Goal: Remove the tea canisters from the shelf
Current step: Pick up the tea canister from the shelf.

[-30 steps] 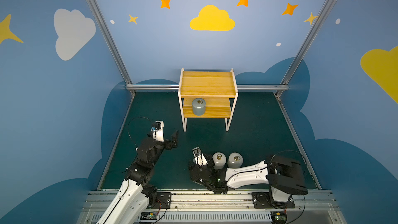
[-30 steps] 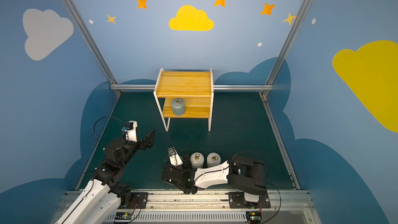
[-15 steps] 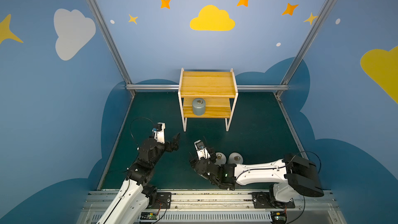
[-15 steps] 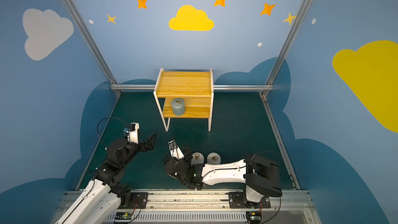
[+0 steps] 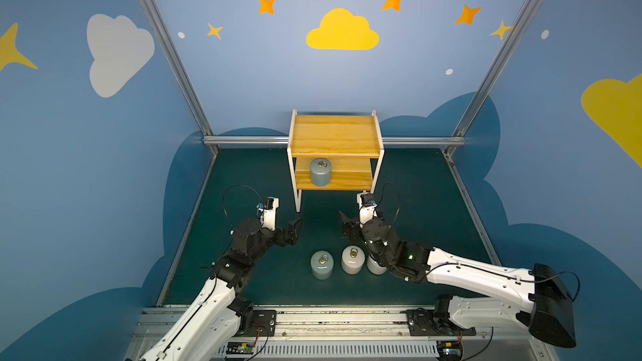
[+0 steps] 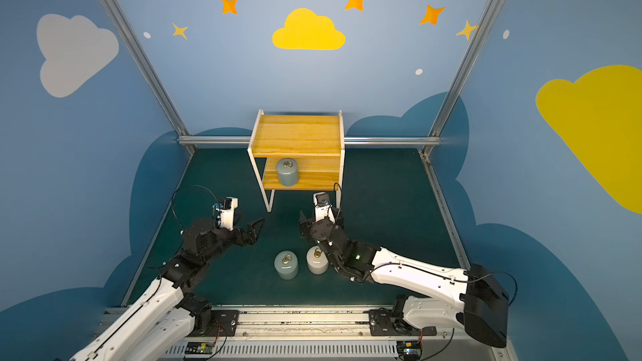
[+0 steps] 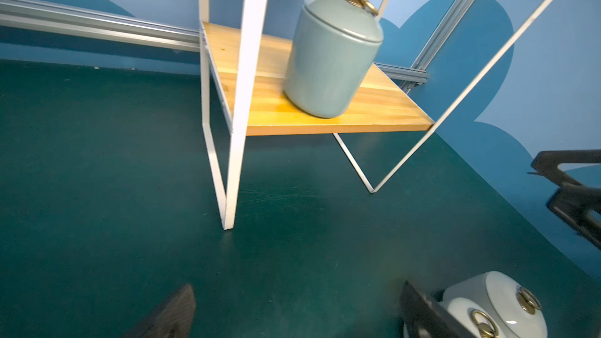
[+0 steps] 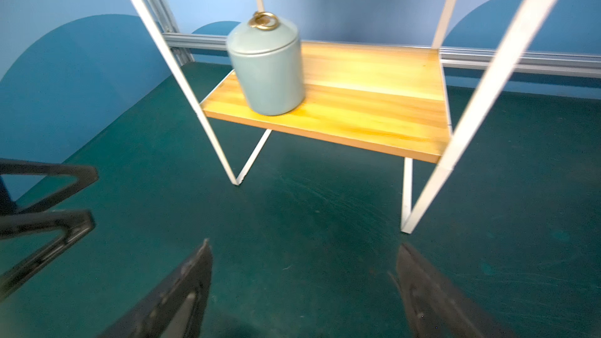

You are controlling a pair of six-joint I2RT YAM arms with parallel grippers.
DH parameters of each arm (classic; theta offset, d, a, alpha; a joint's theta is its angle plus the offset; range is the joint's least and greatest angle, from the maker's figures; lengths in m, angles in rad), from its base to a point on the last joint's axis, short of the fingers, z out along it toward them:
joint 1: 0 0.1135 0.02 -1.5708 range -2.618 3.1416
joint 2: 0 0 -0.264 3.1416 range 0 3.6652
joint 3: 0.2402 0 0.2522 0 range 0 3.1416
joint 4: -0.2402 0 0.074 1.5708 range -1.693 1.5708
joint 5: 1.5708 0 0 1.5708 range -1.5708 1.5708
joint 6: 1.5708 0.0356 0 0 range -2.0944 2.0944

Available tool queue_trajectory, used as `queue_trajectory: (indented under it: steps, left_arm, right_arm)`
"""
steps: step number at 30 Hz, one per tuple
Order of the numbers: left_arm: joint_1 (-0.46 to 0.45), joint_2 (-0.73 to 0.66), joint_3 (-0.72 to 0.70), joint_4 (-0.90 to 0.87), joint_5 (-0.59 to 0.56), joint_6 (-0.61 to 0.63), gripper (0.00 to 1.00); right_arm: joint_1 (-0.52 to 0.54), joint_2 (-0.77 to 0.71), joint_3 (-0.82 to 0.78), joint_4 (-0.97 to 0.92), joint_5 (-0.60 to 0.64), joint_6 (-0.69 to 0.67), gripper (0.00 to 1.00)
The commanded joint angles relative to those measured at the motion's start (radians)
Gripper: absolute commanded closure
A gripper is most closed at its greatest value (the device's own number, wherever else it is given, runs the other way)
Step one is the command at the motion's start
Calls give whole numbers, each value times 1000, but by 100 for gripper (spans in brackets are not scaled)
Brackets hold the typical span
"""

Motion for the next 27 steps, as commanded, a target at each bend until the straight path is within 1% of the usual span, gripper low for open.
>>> queue_trajectory:
  steps: [1, 5, 9, 14, 17, 20, 23, 27]
  left_arm:
    - [-81, 61, 68, 89, -37, 22, 1]
    - [-217, 170, 114, 172, -212, 76, 1]
    - [-303, 293, 145, 309, -382, 124, 0]
    - [-344, 466, 214, 441, -483, 184, 0]
    - [-349, 554, 254, 515, -542, 208, 0]
    - [-359, 628, 288, 586, -568, 246, 0]
    - [-362, 702, 334, 618, -605, 284, 0]
    - [-362, 769, 372, 673, -666, 321, 0]
  right_arm:
    - [-65, -75, -36, -95, -67, -14, 9]
    - [-153, -137, -54, -146, -123, -12, 9]
    - [-218, -162, -58, -164, -178, -14, 9]
    - [-287, -164, -57, -171, -241, -6, 9]
    - [-321, -165, -59, -171, -278, -2, 9]
    - [-352, -166, -60, -173, -306, 4, 9]
    - [-382, -165, -63, -174, -335, 10, 9]
    - [-416, -164, -62, -172, -373, 10, 9]
